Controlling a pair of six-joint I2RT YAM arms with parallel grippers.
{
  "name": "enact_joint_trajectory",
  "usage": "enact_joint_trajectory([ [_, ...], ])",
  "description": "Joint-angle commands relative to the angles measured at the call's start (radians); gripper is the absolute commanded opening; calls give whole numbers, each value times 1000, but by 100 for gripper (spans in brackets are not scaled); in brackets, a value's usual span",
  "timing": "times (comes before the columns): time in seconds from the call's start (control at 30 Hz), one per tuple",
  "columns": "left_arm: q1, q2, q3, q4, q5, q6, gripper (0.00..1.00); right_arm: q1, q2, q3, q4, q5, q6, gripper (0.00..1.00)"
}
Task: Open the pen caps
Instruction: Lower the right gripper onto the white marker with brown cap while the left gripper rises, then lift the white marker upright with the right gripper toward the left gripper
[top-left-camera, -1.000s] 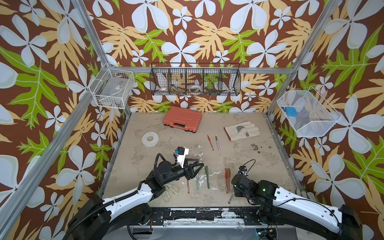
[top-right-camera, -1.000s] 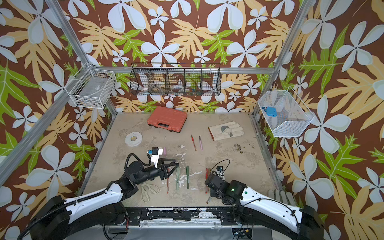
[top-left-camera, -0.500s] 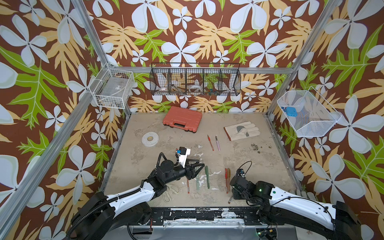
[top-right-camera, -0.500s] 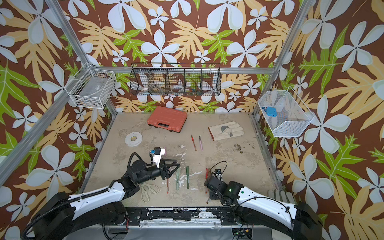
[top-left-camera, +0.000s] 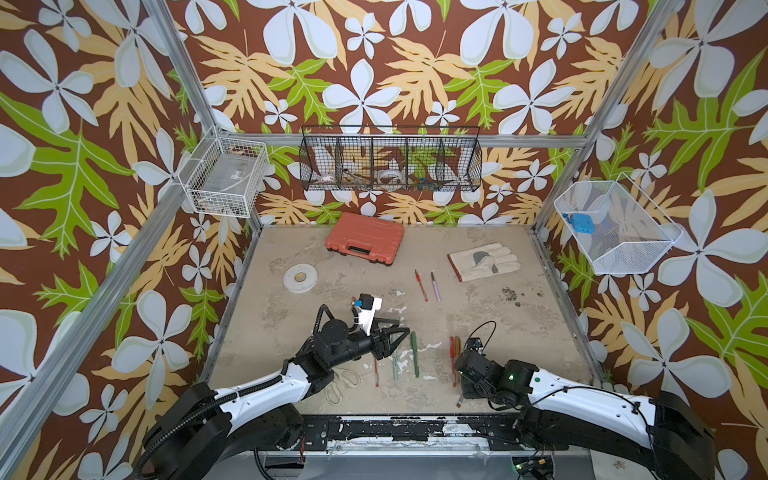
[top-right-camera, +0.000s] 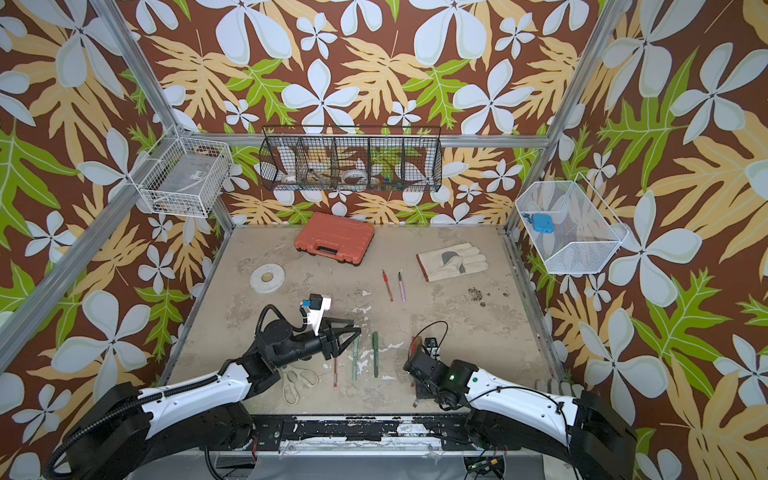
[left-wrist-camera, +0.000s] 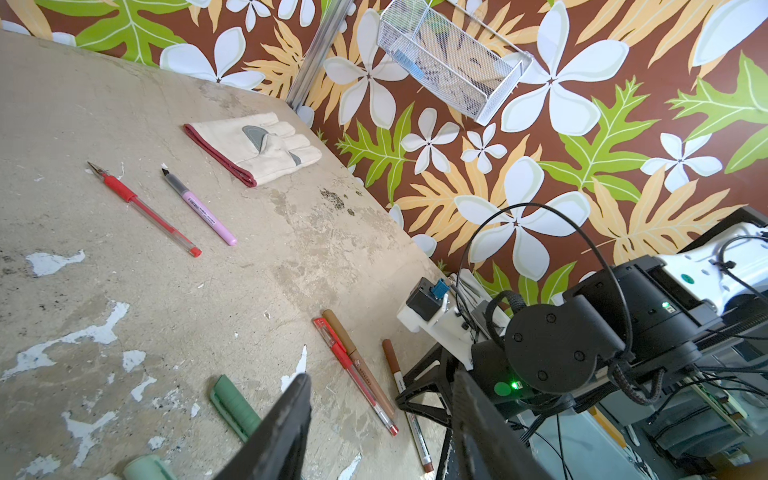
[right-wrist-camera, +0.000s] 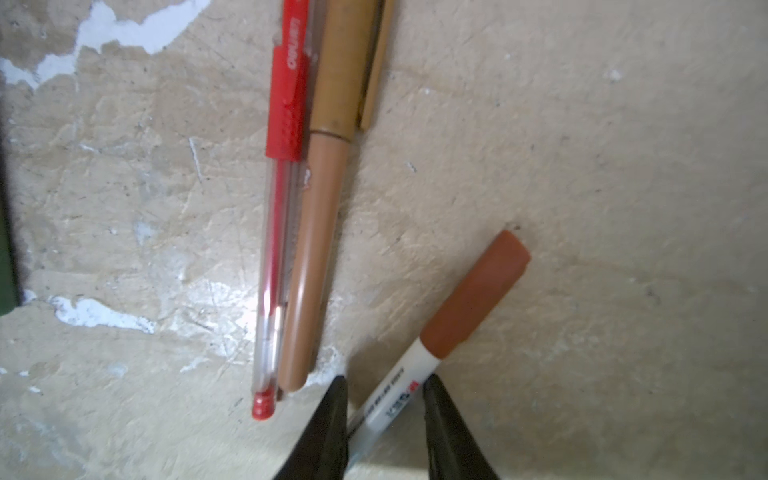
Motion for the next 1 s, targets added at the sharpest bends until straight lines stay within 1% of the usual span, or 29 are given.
enact_joint_trajectory([
  [0.0,0,-9,6,34,12,3,56,1,12,-5,-8,3,0,28],
  [0.13,0,-20,3,36,11,4,56,1,1,-10,-16,10,9,22],
  [0.63,0,-27,-1,37,9,4,55,1,12,-27,-8,42,38,16],
  [0.73,0,-25,0,39,9,4,55,1,1,-27,3,51,51,12],
  [0.87,-1,-24,-1,39,9,4,55,1,-22,-28,18,72,69,11],
  [0.97,0,-29,1,36,9,3,55,0,-51,14,6,108,57,9],
])
